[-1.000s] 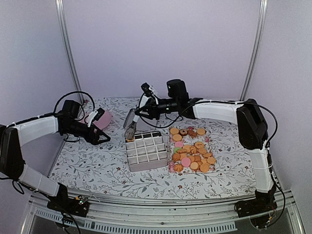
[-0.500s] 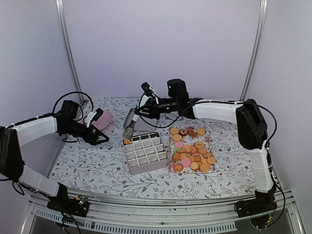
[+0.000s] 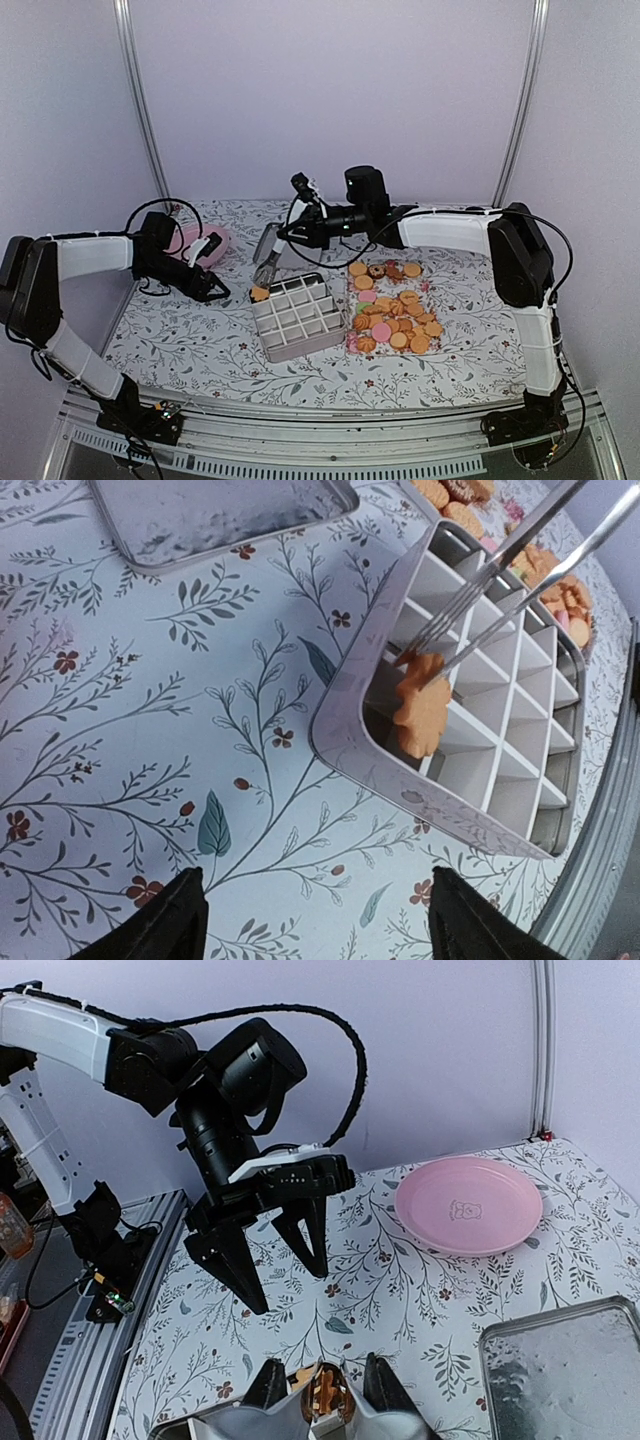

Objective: Pack the cookies
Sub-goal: Adjust the fake cookies in the empty pocket of the box.

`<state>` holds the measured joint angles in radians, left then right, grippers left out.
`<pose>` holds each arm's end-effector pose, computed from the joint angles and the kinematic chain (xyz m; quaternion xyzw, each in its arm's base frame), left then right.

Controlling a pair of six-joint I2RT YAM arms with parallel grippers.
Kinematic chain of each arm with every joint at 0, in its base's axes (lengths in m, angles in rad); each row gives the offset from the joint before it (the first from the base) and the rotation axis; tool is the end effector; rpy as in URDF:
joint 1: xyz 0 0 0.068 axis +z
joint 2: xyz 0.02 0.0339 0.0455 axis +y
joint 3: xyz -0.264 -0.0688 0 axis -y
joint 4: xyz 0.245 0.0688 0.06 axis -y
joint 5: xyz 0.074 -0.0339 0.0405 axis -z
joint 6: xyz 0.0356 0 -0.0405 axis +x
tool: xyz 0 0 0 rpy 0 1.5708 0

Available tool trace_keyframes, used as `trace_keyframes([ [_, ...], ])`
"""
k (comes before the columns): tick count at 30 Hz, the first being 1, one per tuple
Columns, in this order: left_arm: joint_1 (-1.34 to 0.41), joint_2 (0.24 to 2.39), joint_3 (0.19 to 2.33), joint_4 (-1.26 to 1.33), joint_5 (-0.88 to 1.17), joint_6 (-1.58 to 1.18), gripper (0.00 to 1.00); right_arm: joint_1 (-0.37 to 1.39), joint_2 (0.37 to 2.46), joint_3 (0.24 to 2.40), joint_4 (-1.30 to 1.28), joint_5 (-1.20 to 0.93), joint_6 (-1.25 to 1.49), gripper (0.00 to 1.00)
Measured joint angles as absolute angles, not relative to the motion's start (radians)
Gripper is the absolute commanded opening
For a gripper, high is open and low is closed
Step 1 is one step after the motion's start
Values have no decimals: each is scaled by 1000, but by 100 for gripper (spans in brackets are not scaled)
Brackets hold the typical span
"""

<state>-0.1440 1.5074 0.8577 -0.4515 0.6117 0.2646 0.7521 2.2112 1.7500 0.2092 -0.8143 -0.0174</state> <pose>0.2755 -0.0606 0.1846 0.2568 0.8939 -0.2789 0.2391 0.3614 0.3736 0.2453 -0.4973 0.5816 0.4941 0.4126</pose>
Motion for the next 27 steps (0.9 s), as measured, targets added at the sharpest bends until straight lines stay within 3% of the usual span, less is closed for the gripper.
trace_keyframes([
  [8, -152, 1507, 860, -430, 601, 257, 76, 780, 2158, 1713, 202, -774, -42, 20],
  [22, -186, 1592, 860, -415, 532, 234, 72, 858, 2113, 1681, 181, -589, -178, 1],
  [27, -188, 1595, 866, -411, 533, 233, 72, 860, 2108, 1668, 181, -522, -210, 0],
])
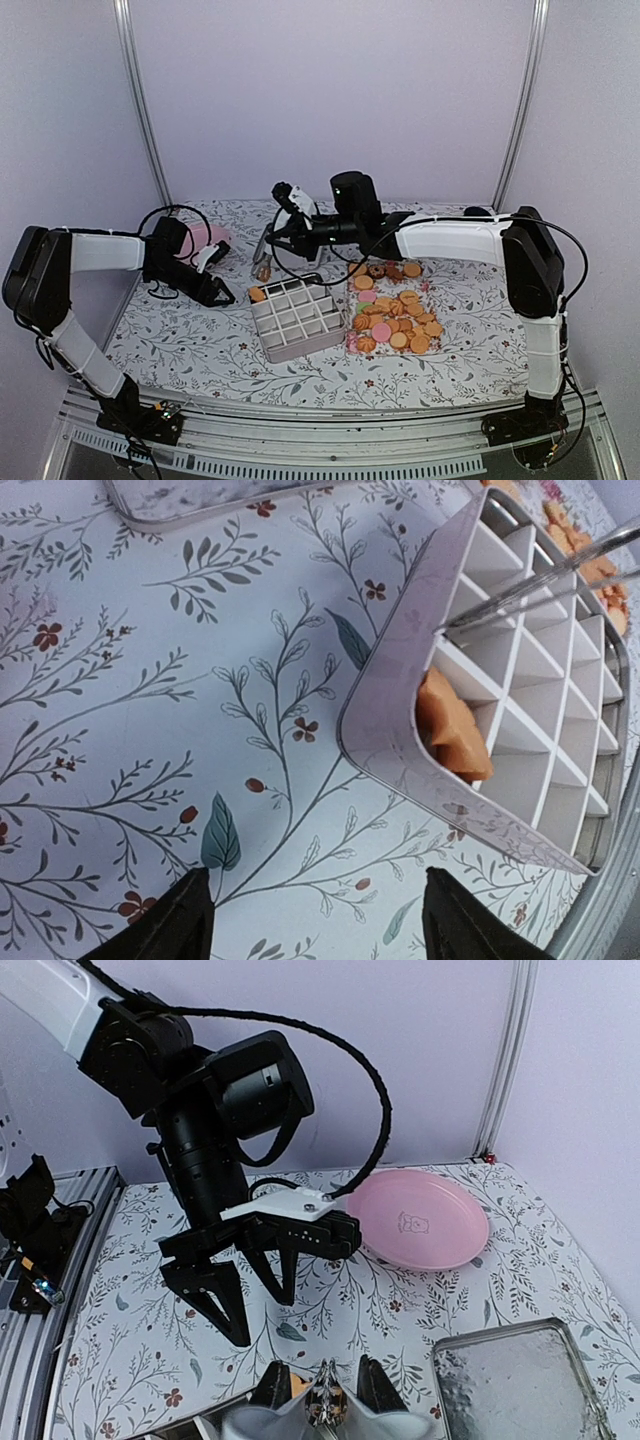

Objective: Pack the cookies
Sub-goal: Adjust the fake cookies in the empty pocket of the box, then move the packing box to the center of the board.

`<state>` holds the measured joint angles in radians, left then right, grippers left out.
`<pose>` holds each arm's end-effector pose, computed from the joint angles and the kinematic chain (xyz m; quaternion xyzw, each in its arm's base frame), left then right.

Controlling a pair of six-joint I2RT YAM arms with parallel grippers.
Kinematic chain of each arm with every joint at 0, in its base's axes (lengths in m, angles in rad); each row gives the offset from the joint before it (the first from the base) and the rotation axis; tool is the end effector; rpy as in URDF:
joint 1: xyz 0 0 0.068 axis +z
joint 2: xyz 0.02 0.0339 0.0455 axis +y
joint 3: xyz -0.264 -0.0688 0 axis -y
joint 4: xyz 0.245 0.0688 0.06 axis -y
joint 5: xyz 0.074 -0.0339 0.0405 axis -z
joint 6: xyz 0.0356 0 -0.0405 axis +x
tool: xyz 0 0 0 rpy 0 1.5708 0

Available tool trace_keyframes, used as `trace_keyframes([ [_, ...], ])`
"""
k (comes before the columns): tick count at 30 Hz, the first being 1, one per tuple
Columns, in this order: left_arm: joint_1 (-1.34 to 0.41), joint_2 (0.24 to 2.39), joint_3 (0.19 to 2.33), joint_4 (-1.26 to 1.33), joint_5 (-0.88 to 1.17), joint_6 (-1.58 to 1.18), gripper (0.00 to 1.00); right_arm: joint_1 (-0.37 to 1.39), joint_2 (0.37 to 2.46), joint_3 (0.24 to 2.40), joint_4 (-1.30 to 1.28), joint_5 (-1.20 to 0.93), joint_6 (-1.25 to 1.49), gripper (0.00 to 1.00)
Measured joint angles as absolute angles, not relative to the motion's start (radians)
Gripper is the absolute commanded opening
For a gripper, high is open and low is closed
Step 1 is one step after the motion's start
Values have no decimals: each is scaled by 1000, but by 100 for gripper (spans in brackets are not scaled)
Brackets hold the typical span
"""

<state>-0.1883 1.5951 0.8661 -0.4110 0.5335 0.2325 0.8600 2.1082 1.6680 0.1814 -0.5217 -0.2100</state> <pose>0.2843 -0.0726 0.1639 0.2519 0.9098 -0.2529 0.2118 0.3152 0.3933 0.2633 -0.5257 0.5784 0.3818 0.4932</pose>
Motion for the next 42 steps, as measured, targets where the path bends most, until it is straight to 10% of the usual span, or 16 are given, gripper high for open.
trace_keyframes([
  [27, -282, 1850, 1065, -405, 500, 167, 66, 860, 1862, 1394, 251, -384, -150, 4],
  [42, -331, 1964, 1229, -440, 576, 130, 67, 873, 1813, 1325, 318, -160, -120, 32],
])
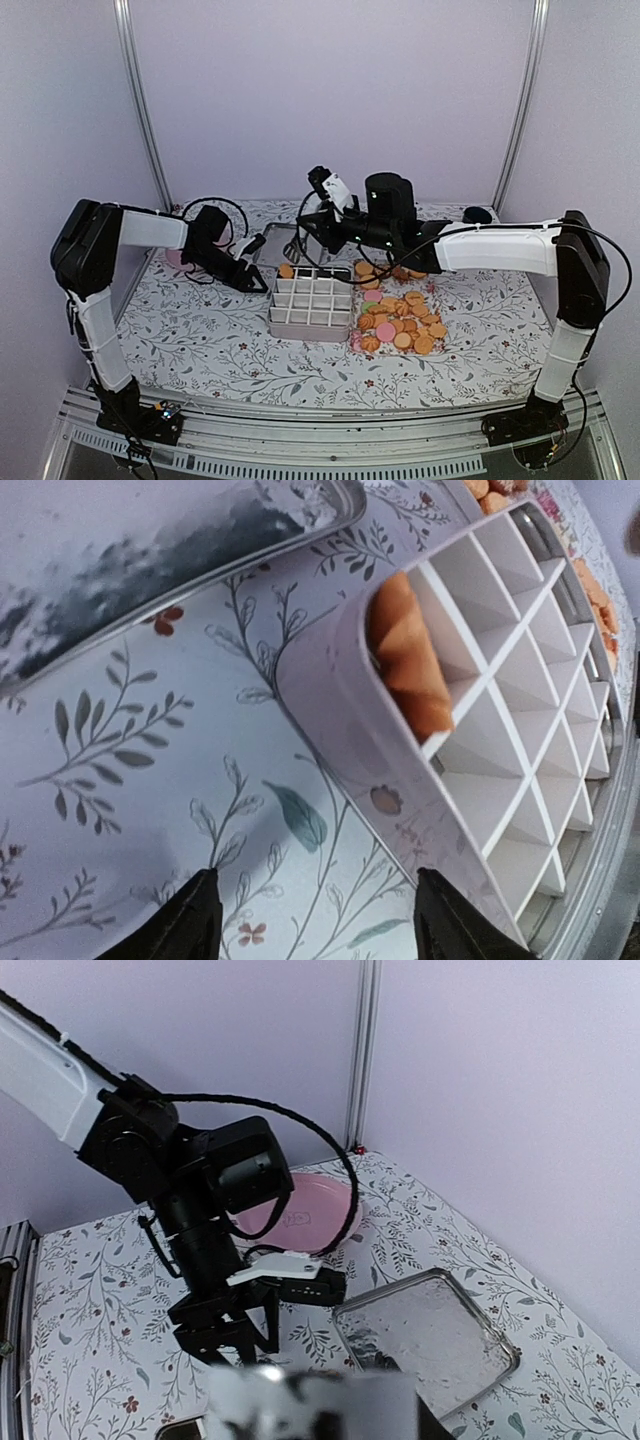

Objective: Pack the cookies
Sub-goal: Move the packing box to the center of the board, then adjust the fake cookies in the empty pocket of the box.

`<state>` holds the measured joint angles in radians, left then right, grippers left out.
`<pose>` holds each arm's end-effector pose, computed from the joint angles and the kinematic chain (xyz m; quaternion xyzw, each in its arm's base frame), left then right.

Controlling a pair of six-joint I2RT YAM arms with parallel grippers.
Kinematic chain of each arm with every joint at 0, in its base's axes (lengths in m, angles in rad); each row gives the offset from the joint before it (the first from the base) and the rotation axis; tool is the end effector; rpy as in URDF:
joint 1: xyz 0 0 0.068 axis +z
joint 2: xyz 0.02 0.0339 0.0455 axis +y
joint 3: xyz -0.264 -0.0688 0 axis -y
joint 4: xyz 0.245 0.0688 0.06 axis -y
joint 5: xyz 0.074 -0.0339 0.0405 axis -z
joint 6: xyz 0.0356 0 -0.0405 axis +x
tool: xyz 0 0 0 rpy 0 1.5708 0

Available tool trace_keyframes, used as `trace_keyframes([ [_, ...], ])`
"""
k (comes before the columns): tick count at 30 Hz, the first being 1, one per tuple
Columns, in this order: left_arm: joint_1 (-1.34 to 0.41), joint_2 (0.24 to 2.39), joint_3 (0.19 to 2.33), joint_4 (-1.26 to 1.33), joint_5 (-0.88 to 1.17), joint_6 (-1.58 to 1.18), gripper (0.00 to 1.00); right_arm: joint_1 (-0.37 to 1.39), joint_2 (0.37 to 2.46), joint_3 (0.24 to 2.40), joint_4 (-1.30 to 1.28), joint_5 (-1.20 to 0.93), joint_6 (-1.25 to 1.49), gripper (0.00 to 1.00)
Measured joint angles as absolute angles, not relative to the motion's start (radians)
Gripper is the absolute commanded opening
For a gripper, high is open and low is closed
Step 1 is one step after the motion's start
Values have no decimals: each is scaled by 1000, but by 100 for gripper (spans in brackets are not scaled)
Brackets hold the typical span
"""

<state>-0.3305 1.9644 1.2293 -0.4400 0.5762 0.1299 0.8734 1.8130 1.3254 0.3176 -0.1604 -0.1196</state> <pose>0.3562 -0.1427 0.1417 0.2689 0.9025 -0.2961 0.1596 0.2753 0.3374 0.2896 -0.4084 0.6455 0.2934 0.5748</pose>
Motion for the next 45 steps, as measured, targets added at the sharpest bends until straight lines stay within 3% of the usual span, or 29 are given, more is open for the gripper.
trace_keyframes([
  [13, -148, 1694, 1024, -459, 623, 150, 71, 981, 1978, 1461, 339, 52, -131, 34],
  [32, -80, 1614, 966, -463, 645, 171, 72, 1021, 2046, 1513, 345, 199, -165, 36],
  [45, -79, 1613, 966, -463, 650, 171, 71, 1021, 2064, 1517, 345, 228, -156, 30],
])
